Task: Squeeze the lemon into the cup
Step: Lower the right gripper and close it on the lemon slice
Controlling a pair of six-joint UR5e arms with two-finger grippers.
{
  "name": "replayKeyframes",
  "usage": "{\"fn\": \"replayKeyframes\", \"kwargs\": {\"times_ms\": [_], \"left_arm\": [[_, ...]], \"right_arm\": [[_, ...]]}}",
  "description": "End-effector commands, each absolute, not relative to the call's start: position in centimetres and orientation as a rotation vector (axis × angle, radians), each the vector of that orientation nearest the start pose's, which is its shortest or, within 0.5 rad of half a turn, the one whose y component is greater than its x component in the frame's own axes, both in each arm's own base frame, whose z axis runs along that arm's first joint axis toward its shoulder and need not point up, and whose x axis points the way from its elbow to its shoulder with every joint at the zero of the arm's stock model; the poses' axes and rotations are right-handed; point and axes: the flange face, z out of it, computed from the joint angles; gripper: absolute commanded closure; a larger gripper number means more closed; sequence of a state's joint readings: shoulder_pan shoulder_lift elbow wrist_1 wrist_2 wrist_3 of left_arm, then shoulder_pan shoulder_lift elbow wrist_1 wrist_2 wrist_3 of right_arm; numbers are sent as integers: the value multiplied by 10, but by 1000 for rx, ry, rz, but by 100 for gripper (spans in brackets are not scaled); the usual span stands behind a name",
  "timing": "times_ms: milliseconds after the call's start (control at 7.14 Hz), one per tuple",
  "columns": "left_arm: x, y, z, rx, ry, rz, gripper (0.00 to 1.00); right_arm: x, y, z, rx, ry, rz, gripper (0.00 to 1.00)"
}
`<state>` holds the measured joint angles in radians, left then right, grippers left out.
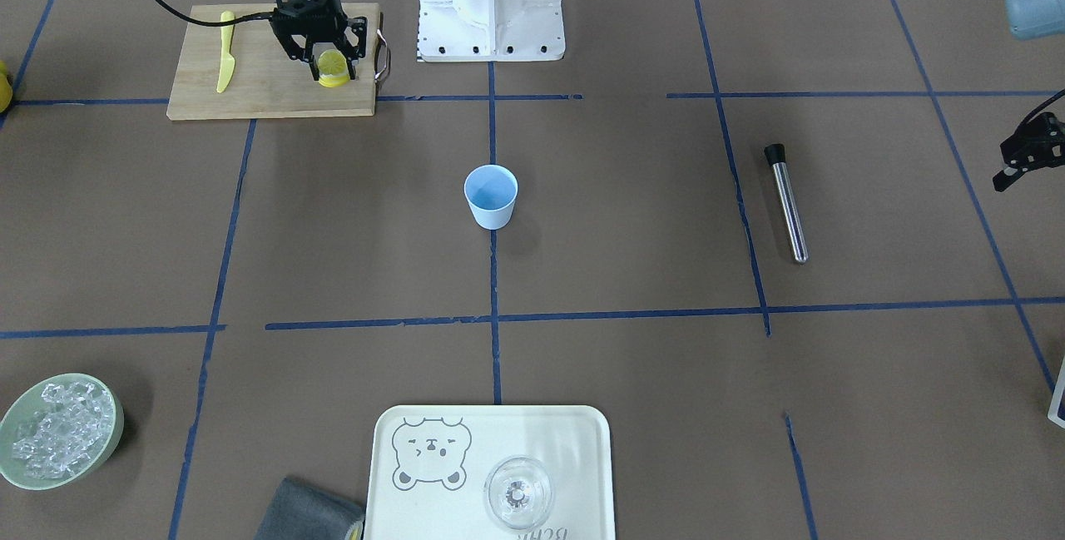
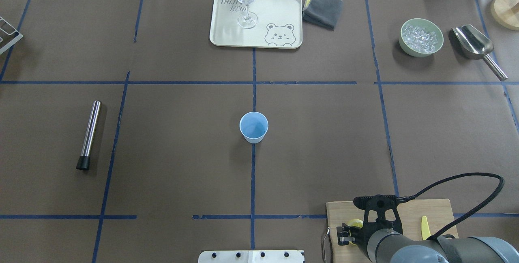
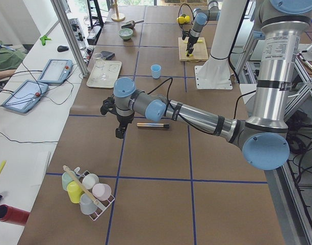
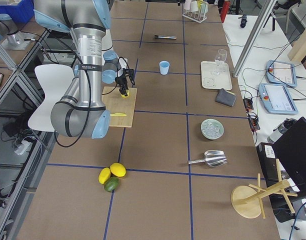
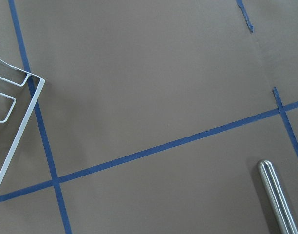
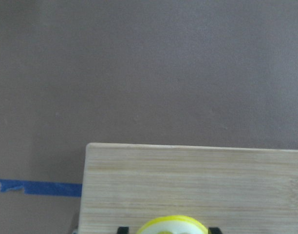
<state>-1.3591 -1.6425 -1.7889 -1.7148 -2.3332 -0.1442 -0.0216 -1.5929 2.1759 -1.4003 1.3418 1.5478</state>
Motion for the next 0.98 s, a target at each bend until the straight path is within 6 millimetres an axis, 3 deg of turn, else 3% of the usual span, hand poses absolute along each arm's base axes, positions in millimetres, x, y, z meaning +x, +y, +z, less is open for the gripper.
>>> {"fn": "replayKeyframes", "kwargs": {"times_ms": [0,700,840], "left_arm": [[48,-529,498,274,812,229,0],[48,-528,494,280,815,231,0],[47,-527,493,281,815,230,0]], "right_arm": [[-459,-147,373,217,-751,45,56],[-440,-149,361,215,-775,51,57],[-434,-162,354,227,-785,81,57]]}}
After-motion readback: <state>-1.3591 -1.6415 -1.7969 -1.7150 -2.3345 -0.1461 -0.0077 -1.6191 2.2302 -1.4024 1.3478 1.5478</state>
